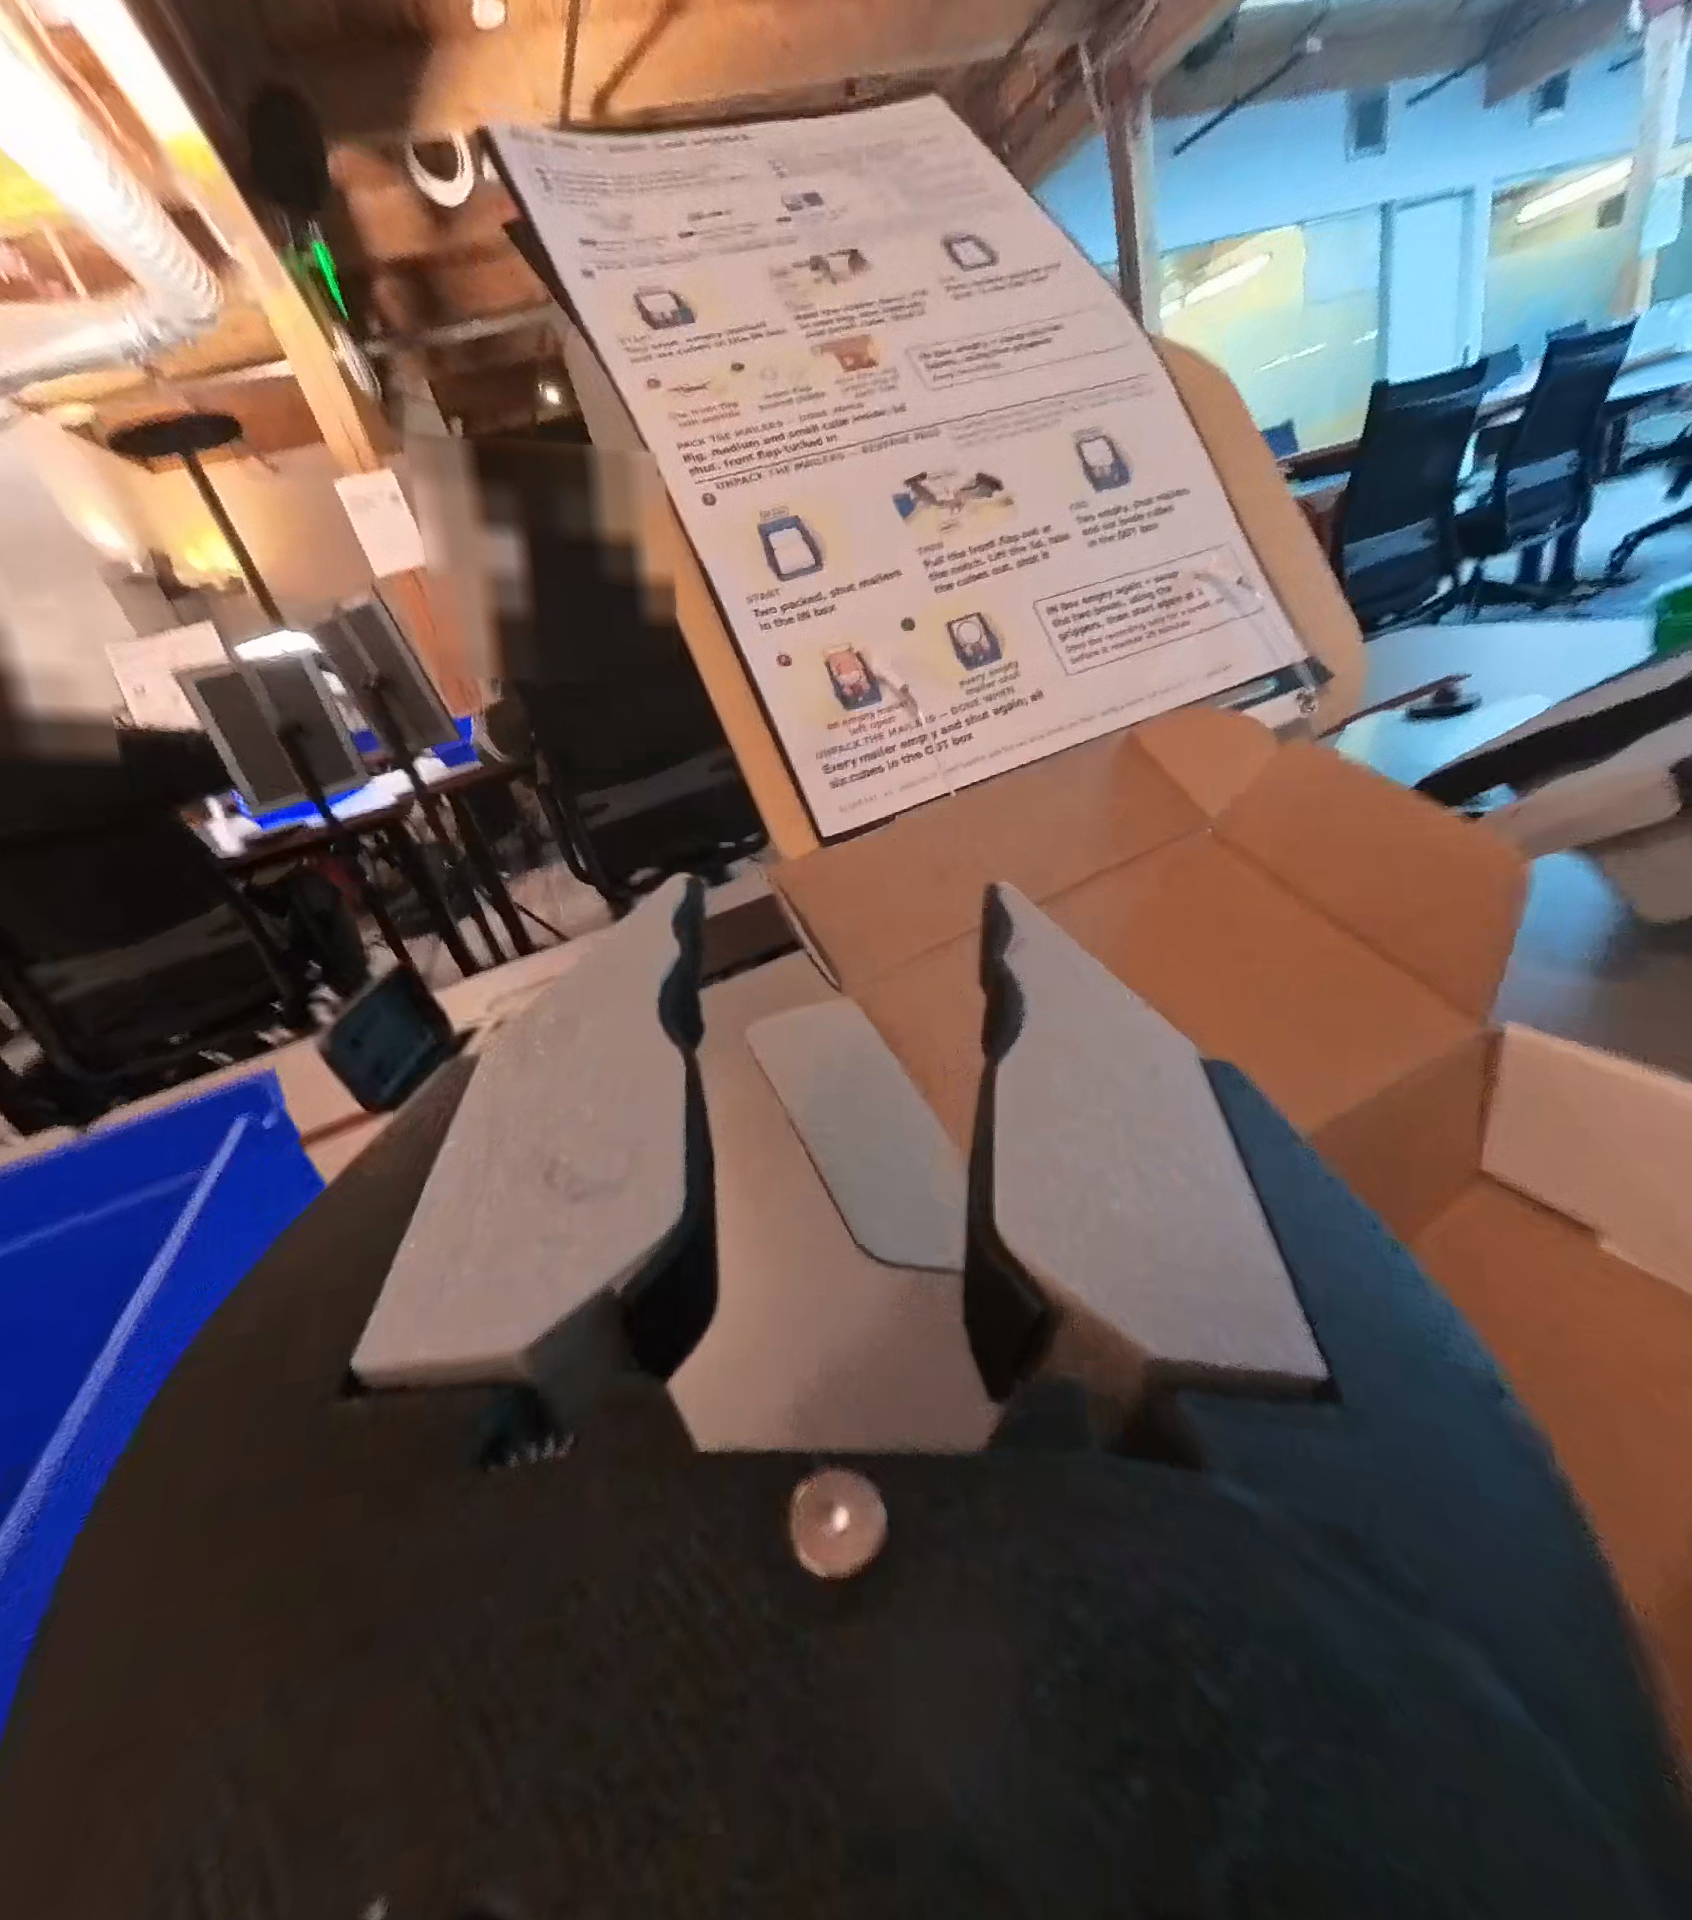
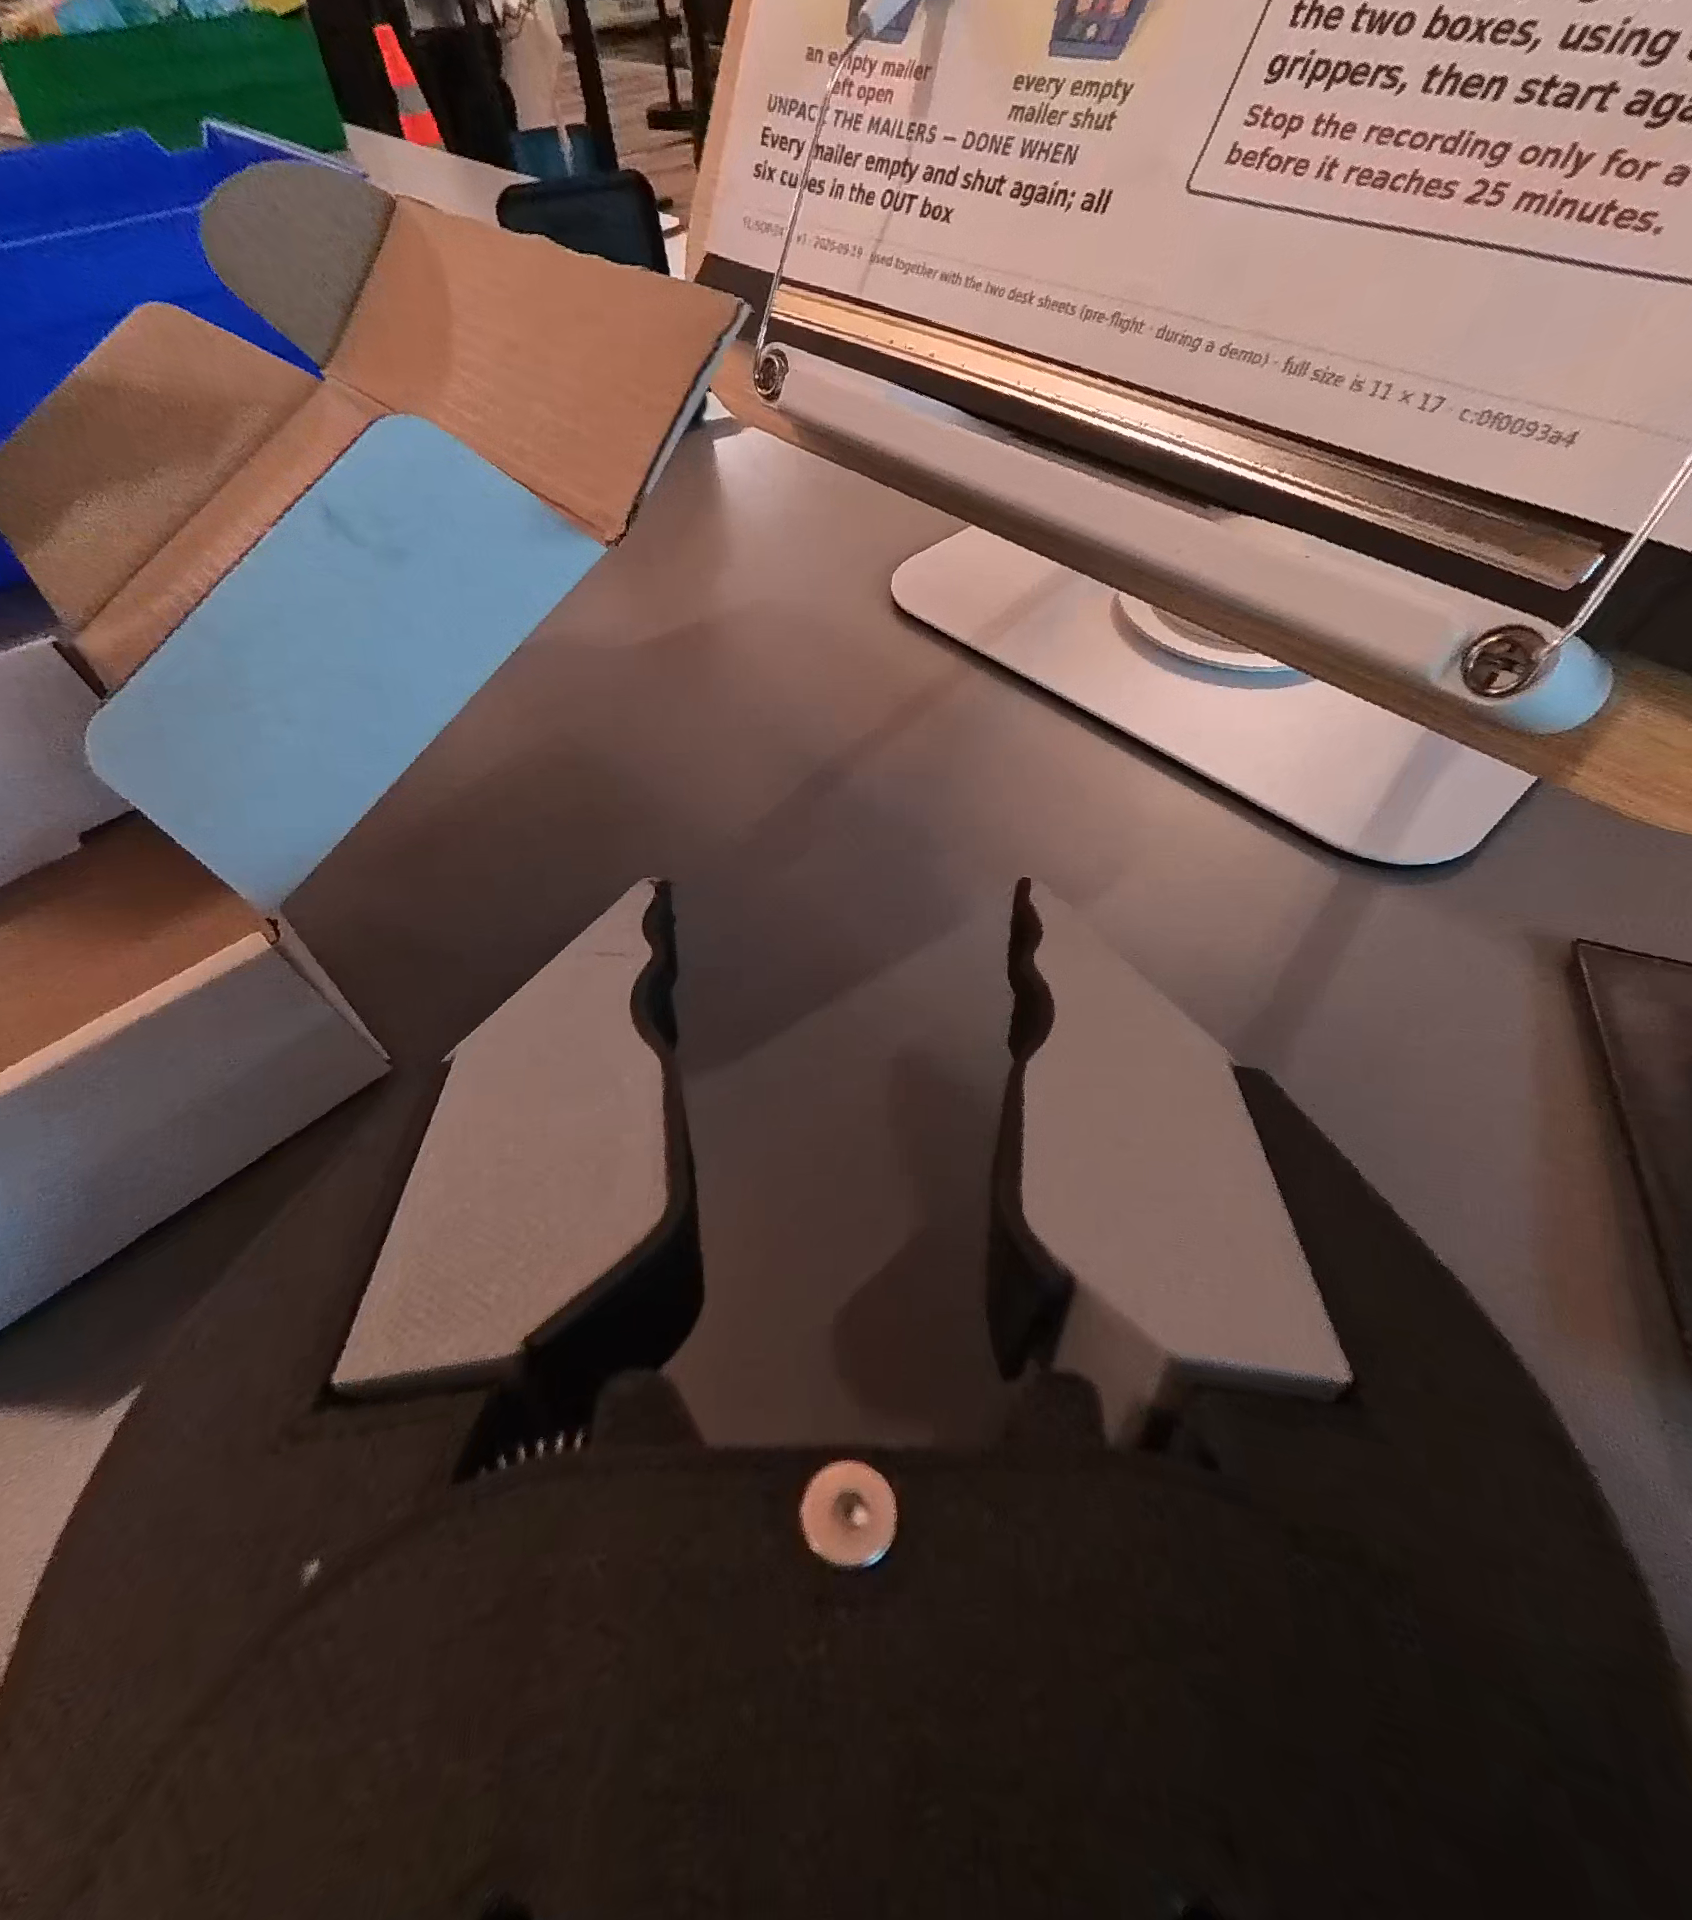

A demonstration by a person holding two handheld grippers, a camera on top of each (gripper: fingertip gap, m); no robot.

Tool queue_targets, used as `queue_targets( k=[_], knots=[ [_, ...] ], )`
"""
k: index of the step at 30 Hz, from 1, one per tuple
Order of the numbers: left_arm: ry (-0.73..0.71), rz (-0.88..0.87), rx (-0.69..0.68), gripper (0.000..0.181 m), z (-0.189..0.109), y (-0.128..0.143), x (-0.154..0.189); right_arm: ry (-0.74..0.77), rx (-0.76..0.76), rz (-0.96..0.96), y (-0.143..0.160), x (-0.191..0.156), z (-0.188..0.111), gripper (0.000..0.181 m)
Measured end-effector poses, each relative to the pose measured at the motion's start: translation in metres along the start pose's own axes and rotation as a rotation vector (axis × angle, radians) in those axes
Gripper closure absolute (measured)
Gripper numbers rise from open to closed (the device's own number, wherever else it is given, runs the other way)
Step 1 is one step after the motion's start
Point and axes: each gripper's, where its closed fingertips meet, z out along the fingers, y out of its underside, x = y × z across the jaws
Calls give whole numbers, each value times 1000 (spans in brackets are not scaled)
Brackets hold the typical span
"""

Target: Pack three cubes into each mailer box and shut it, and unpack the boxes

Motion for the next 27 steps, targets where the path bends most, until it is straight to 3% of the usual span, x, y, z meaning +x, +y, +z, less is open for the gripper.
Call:
queue_targets(
  k=[4,8,13,23,27],
  knots=[
    [50,-60,8,118,-43,-43,3,-3,1,-7,0,-1,0,119],
    [-54,-55,-129,111,-79,-71,-44,-29,-25,1,3,-3,3,118],
    [-136,-124,-341,100,-114,-61,-101,-21,-26,-14,3,-4,3,118],
    [-192,-173,-667,101,-169,-2,-155,-9,18,-3,-1,-6,-4,123],
    [-185,-184,-698,101,-172,3,-159,-4,8,-16,1,-7,-3,125]
  ],
)
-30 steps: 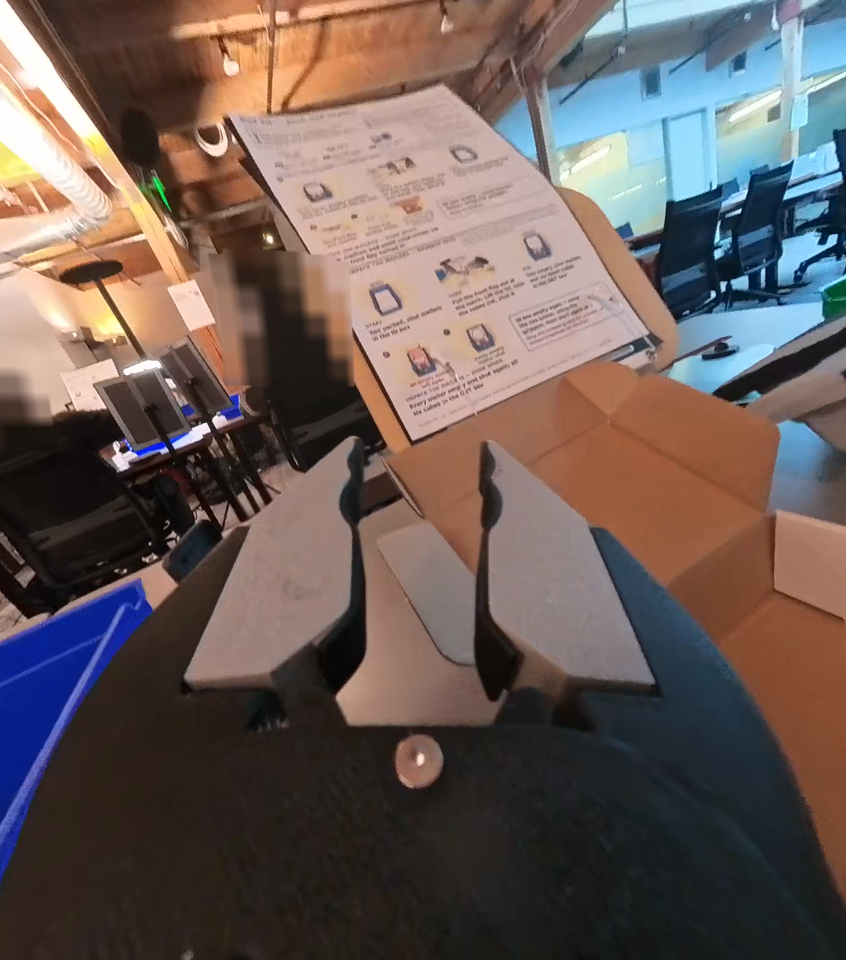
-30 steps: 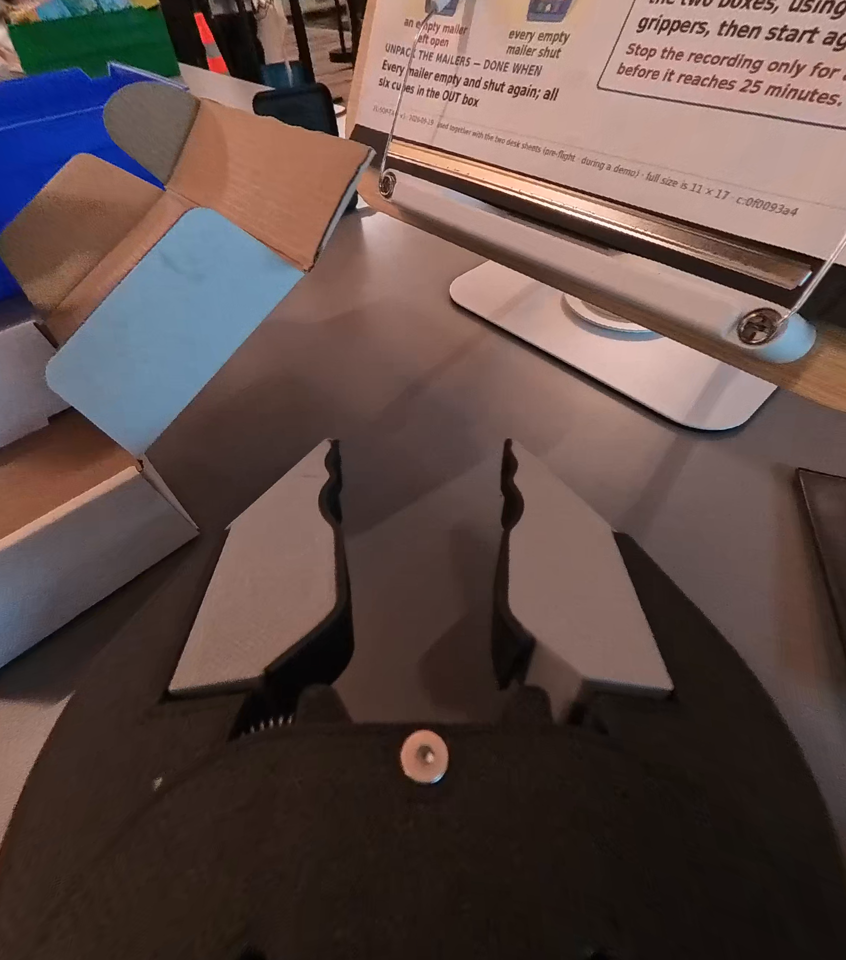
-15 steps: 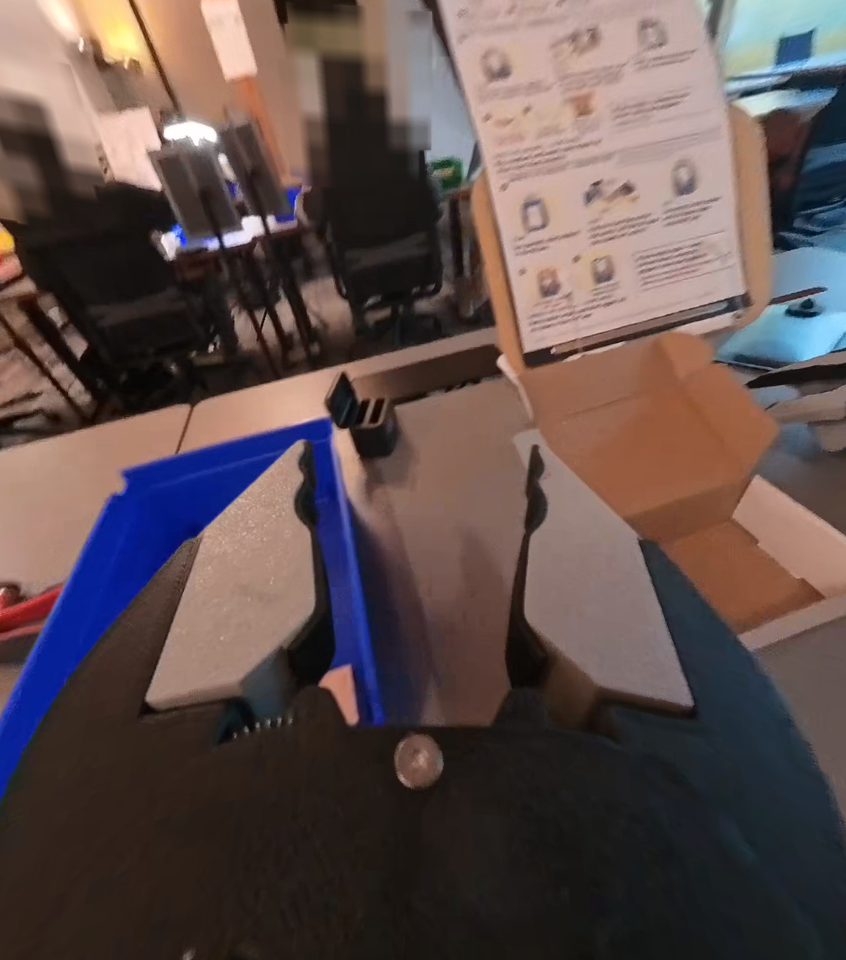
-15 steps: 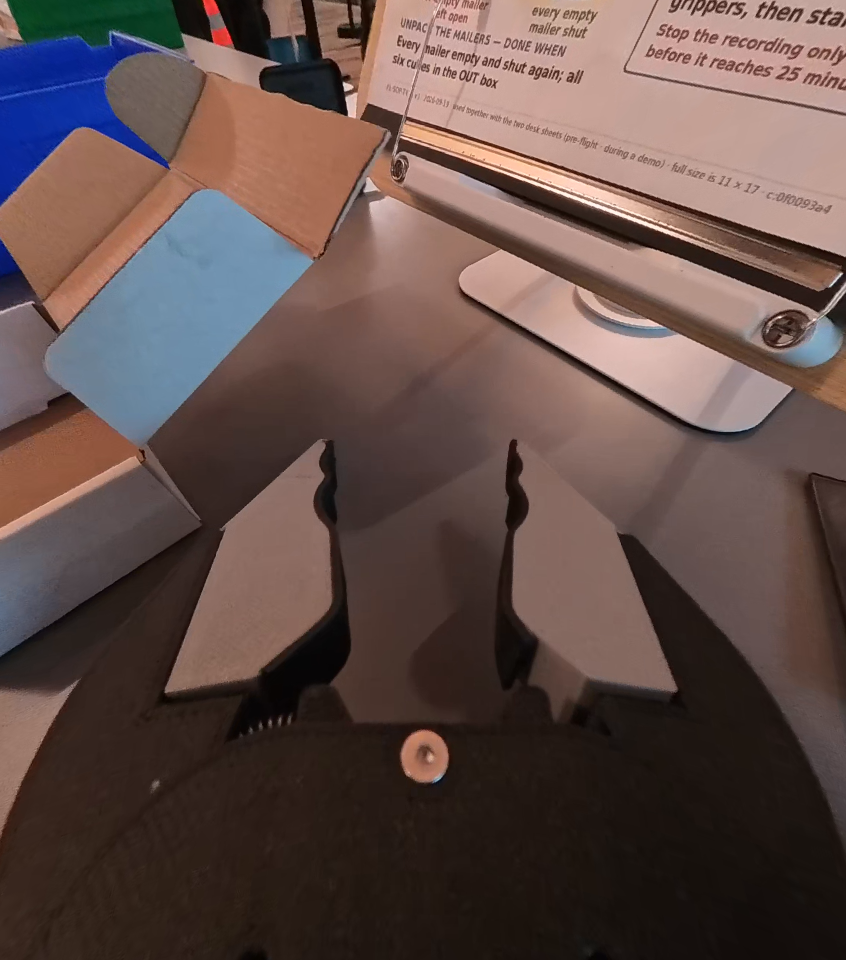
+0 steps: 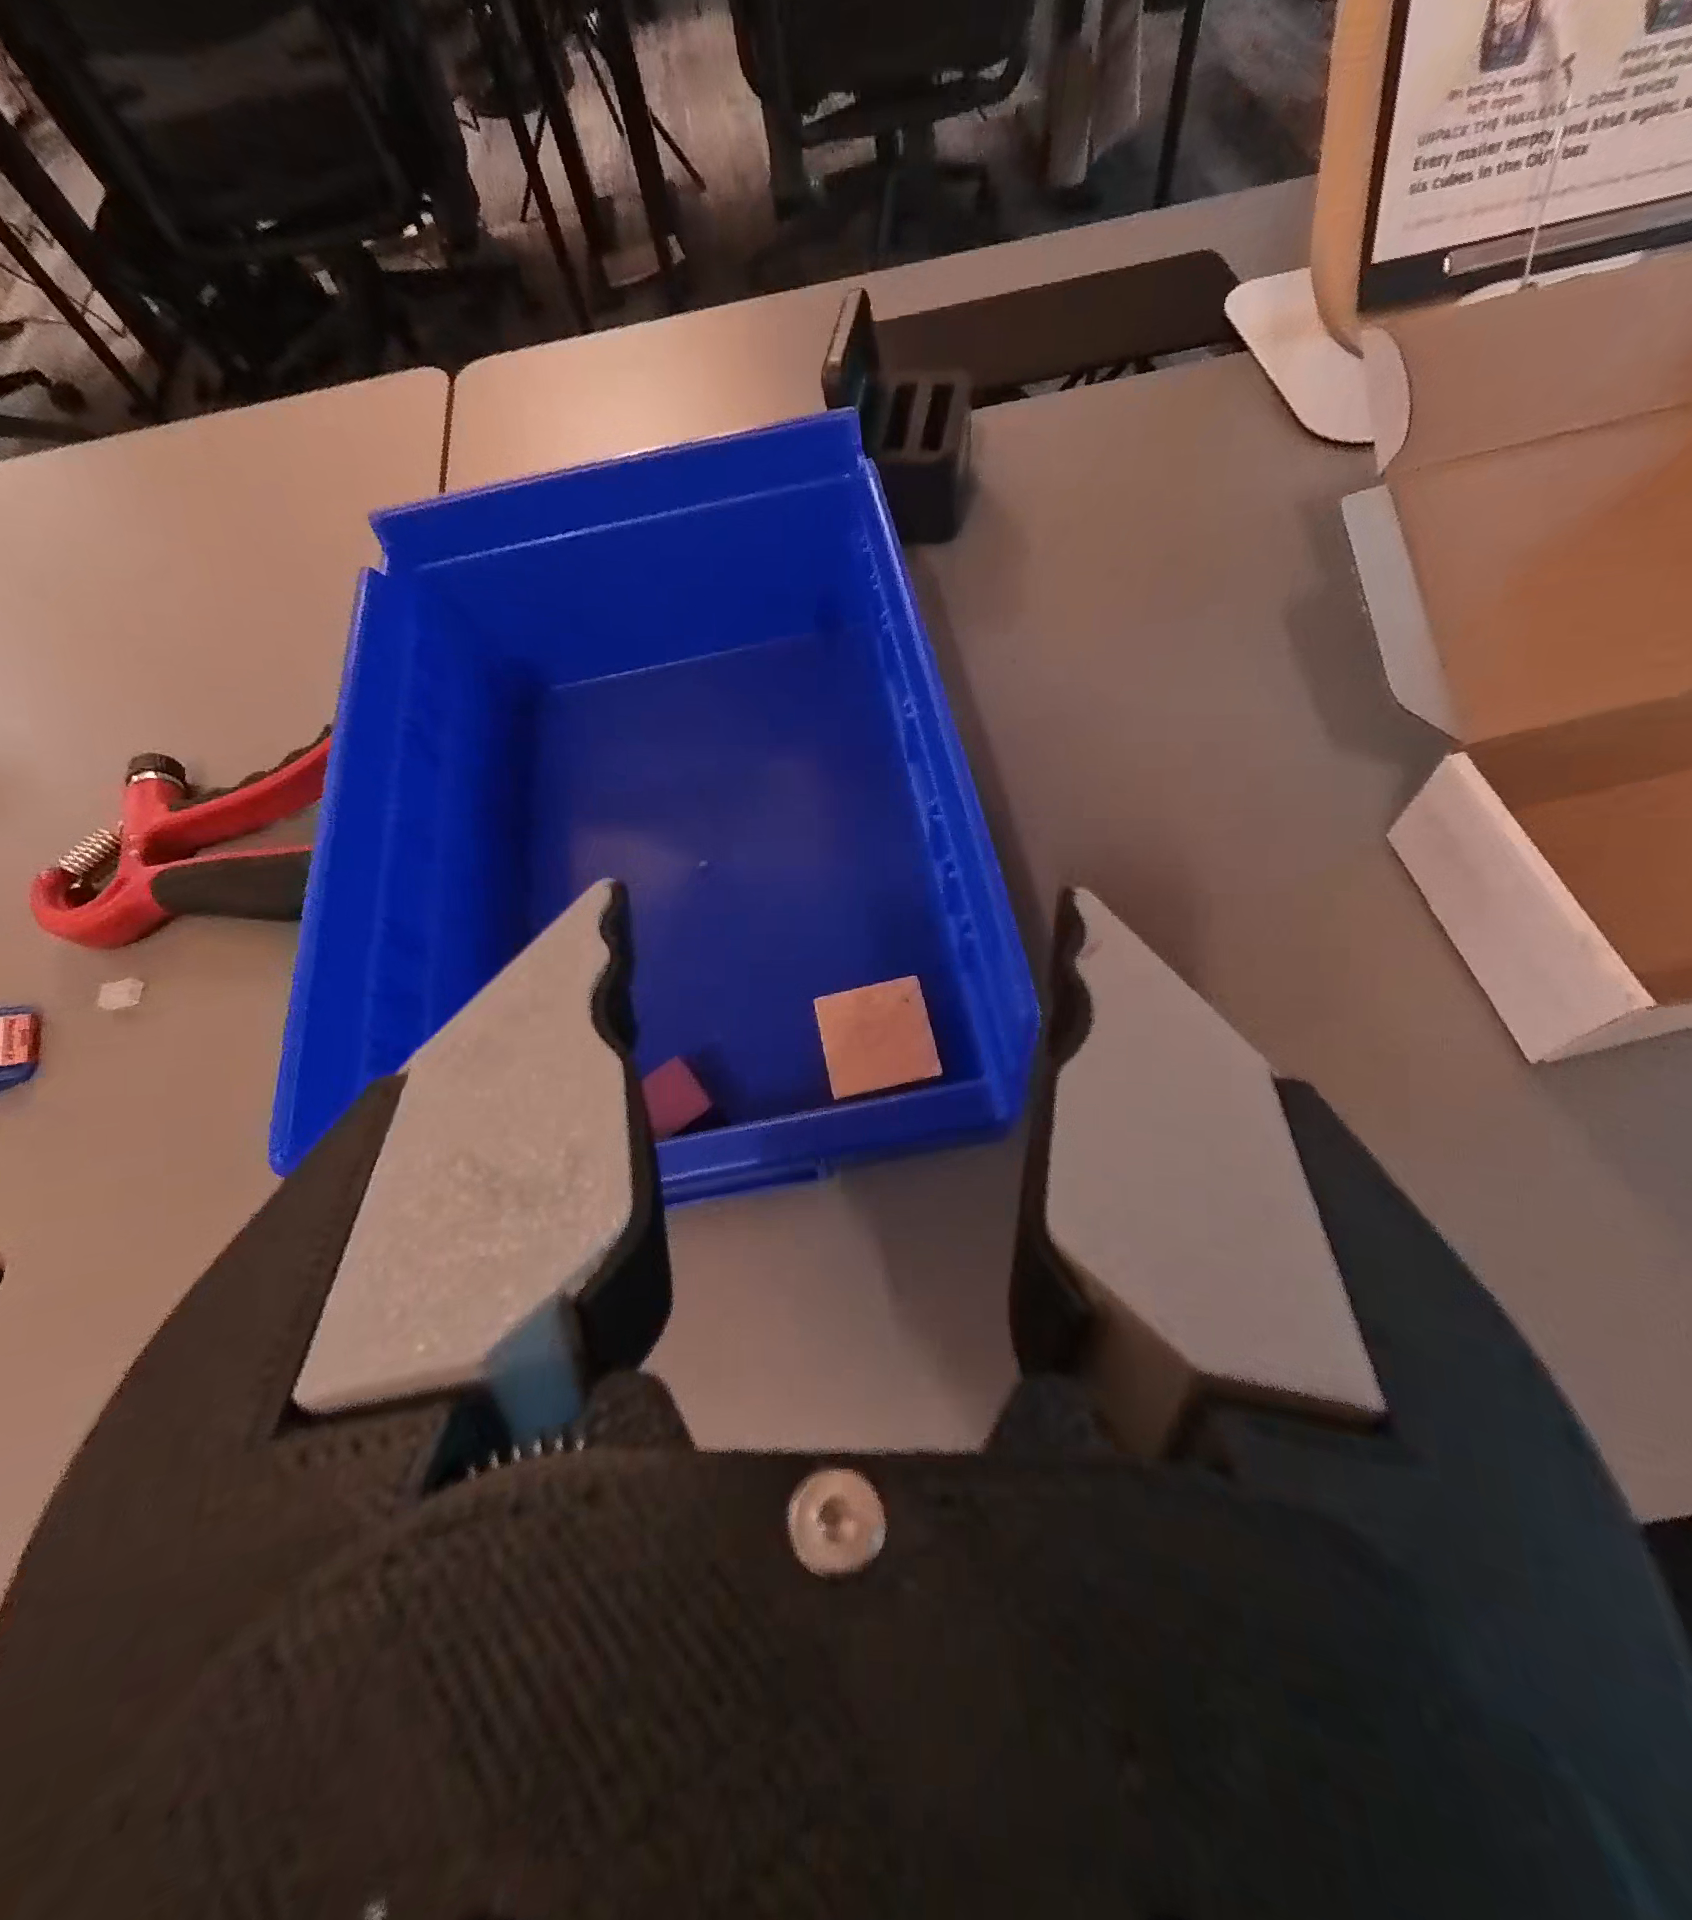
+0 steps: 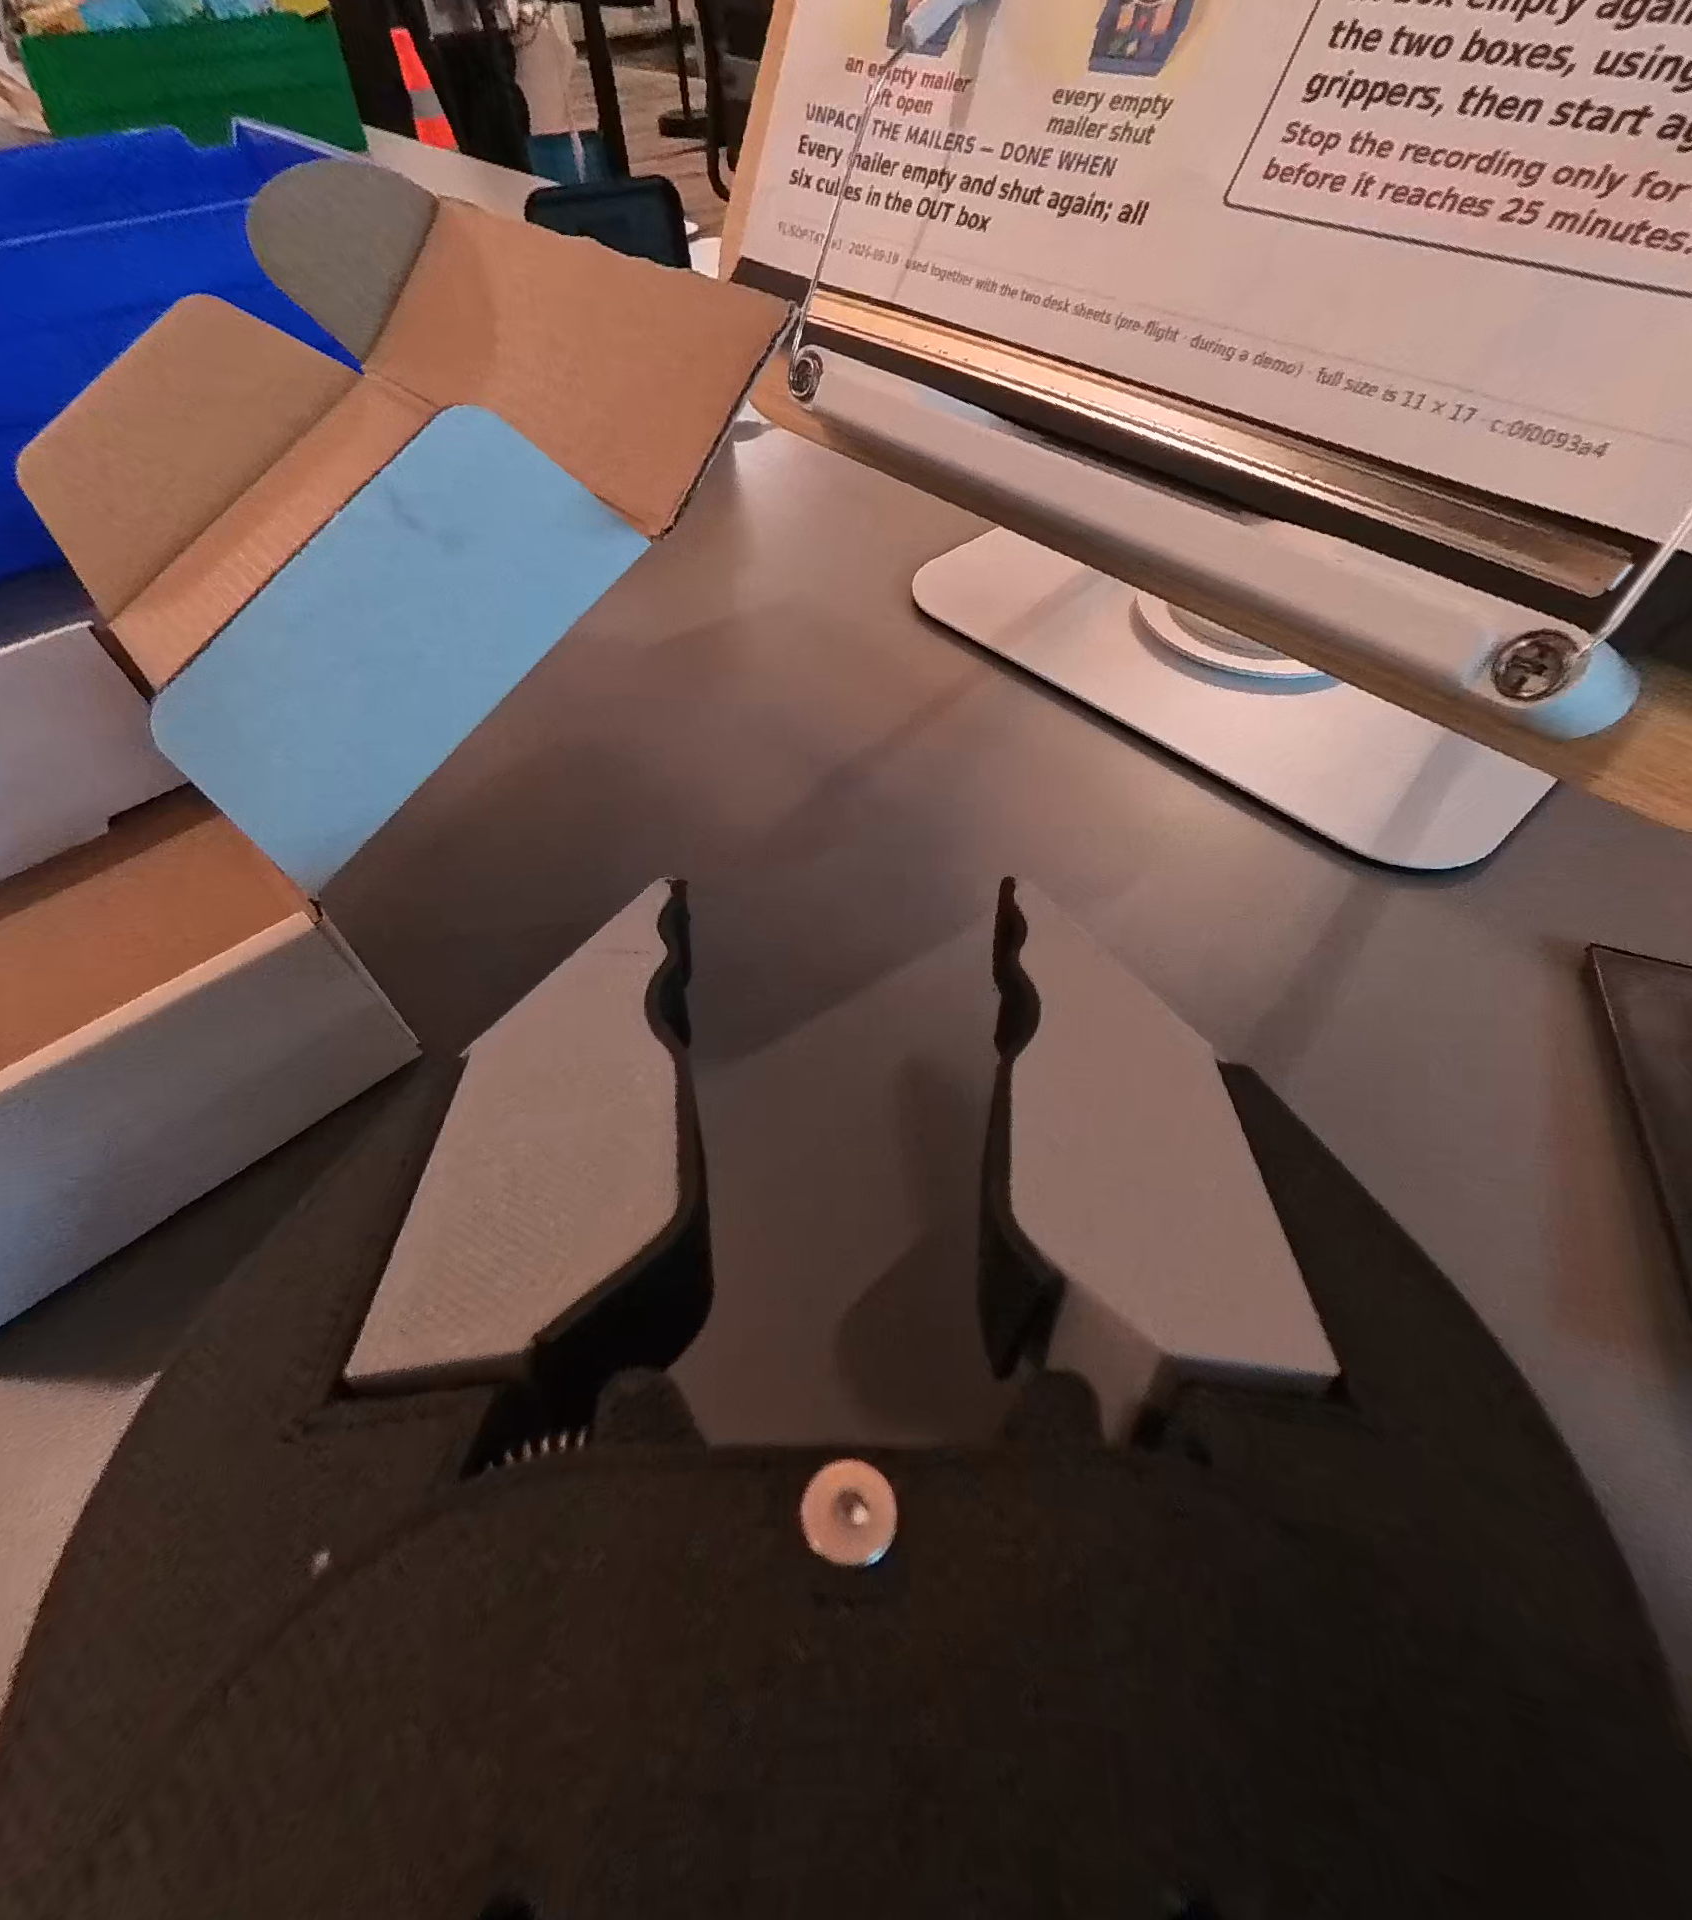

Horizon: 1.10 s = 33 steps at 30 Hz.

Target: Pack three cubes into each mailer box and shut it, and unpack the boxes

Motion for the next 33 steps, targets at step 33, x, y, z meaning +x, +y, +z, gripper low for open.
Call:
queue_targets(
  k=[33],
  knots=[
    [323,-40,-839,129,101,121,12,-46,-17,60,2,1,2,129]
  ],
)
